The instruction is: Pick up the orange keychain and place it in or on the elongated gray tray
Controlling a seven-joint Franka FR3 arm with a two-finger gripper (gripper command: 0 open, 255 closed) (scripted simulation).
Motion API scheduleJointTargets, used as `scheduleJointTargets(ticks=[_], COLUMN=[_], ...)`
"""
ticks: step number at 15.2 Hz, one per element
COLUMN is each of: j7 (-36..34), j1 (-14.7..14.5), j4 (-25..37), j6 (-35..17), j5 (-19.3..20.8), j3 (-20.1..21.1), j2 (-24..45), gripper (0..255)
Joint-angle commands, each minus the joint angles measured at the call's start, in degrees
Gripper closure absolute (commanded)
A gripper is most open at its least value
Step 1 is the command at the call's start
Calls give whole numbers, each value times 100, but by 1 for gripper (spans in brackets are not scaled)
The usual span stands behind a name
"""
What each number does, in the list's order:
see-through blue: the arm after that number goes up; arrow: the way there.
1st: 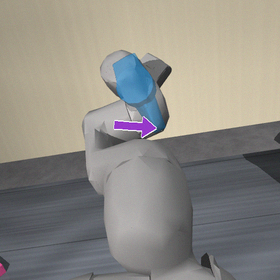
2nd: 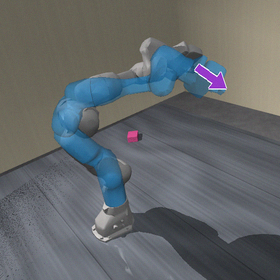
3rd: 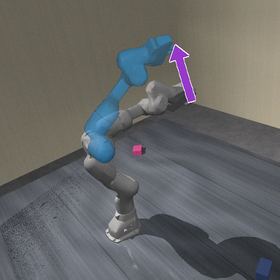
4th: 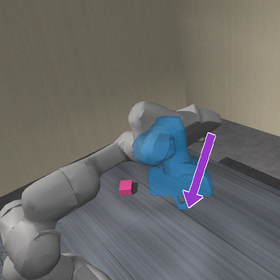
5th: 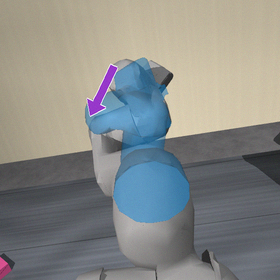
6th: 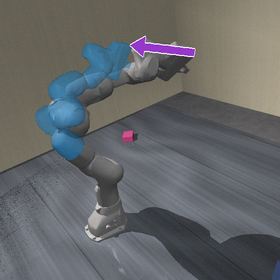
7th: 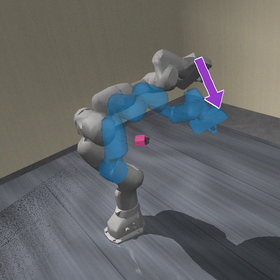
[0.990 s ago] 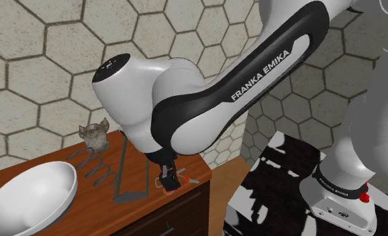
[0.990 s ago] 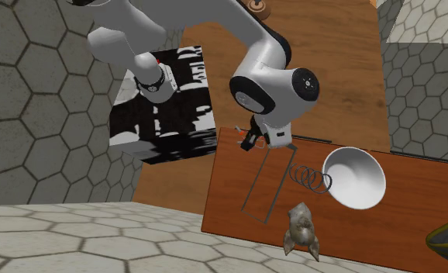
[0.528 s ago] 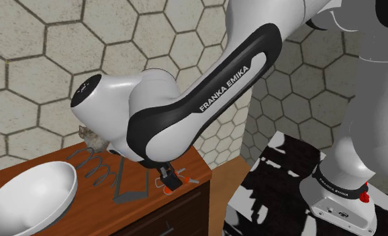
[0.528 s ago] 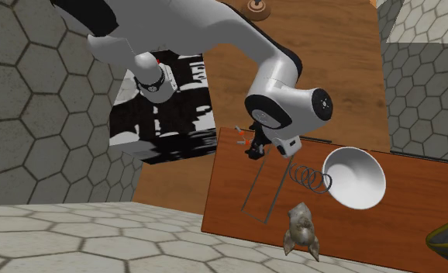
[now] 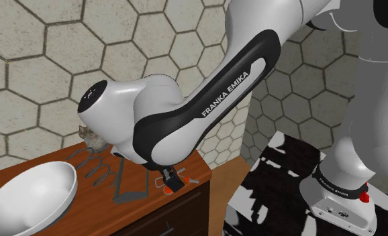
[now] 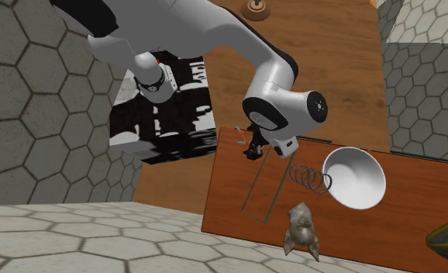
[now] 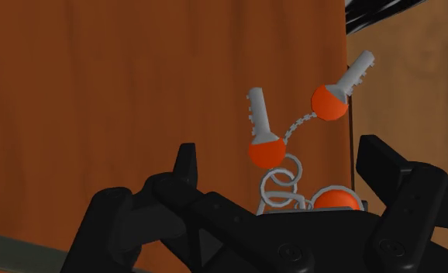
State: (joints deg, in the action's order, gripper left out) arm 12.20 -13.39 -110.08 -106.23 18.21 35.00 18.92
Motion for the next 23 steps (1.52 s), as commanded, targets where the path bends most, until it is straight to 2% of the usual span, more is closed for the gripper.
scheduleJointTargets(ticks=[1, 2, 11, 23], j7=[0, 0, 0, 275], j1=[0, 0, -1, 73], j4=[0, 0, 0, 417], j6=[0, 0, -1, 748], j5=[0, 0, 0, -302], j3=[0, 0, -1, 105], j2=[0, 0, 0, -448], gripper=[0, 255, 255, 255])
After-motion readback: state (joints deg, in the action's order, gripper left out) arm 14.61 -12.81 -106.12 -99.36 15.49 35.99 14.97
